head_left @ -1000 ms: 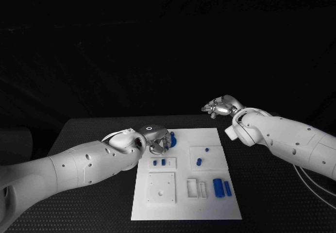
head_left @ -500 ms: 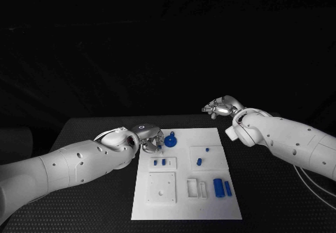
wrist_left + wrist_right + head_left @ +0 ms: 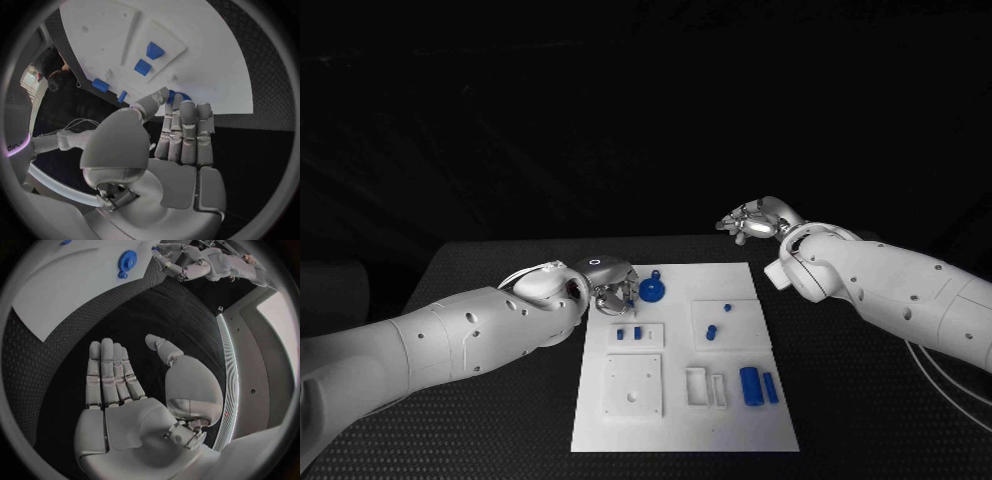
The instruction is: Assemble the parts on the task board
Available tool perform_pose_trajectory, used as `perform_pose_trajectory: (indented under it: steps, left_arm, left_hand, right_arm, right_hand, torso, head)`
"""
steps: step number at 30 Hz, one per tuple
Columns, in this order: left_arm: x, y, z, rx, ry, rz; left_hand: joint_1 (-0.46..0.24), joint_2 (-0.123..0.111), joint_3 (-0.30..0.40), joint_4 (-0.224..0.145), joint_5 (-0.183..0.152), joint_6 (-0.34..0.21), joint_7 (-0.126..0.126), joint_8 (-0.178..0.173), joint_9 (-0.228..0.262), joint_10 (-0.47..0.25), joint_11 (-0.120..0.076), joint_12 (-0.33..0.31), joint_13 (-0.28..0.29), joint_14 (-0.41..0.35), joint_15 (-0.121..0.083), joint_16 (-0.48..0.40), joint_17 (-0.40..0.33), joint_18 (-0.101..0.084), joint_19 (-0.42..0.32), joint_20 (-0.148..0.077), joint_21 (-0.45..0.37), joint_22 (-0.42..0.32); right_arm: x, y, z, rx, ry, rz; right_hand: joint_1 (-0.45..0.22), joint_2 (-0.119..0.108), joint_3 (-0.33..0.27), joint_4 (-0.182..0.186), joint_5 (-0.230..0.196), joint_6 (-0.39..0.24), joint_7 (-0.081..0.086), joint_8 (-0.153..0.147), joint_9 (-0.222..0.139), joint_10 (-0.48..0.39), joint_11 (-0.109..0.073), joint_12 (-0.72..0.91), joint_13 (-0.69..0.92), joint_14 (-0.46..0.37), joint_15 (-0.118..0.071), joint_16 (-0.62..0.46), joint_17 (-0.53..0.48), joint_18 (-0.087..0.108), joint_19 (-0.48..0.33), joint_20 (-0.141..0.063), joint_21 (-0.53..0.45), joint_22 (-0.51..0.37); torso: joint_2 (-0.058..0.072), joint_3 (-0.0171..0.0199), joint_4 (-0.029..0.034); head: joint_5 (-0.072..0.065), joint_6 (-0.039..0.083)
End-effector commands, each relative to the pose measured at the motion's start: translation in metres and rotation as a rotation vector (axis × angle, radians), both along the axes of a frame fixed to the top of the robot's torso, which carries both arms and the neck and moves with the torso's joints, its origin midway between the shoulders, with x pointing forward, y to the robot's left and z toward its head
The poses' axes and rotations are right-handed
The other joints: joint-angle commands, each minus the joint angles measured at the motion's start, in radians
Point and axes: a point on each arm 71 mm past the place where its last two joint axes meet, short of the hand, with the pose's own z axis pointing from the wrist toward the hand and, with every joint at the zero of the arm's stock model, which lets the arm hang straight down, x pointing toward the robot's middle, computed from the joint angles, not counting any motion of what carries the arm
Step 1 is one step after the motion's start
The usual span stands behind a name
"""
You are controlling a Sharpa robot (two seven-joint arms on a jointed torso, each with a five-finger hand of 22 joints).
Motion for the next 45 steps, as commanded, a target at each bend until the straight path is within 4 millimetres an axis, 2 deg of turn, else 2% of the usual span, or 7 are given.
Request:
perform_pose_trajectory:
  steps: [1, 45]
  left_arm:
    - [0.000, -0.003, -0.002, 0.001, 0.017, -0.010]
    - [-0.003, -0.009, -0.018, 0.039, 0.081, -0.012]
  left_hand:
    - [0.002, 0.012, 0.007, 0.001, 0.004, 0.006, 0.001, 0.004, 0.001, 0.007, -0.001, 0.000, 0.001, 0.003, -0.003, 0.001, 0.000, 0.014, 0.005, -0.039, 0.006, 0.019]
    - [0.002, 0.016, 0.009, -0.002, 0.005, 0.005, 0.001, 0.000, 0.001, 0.007, -0.001, -0.006, 0.000, 0.001, -0.002, -0.001, -0.001, 0.013, 0.003, -0.040, 0.006, 0.019]
  right_arm:
    - [0.000, 0.002, 0.000, 0.000, -0.002, 0.018]
    - [-0.001, 0.002, 0.000, 0.000, -0.002, 0.018]
  right_hand:
    - [-0.005, 0.001, -0.001, -0.004, 0.005, -0.008, -0.001, 0.004, -0.001, -0.005, -0.001, 0.006, -0.001, -0.009, 0.001, 0.004, -0.002, 0.015, 0.001, 0.007, -0.004, 0.001]
    - [-0.006, 0.001, -0.001, -0.005, 0.005, -0.008, -0.001, 0.004, -0.002, -0.005, -0.001, 0.008, -0.003, -0.009, 0.001, 0.005, -0.003, 0.015, 0.002, 0.007, -0.005, 0.003]
  torso:
    - [0.000, 0.0004, -0.0002]
    - [0.000, -0.0004, 0.0002]
  head:
    - [0.000, 0.000]
    - [-0.001, -0.006]
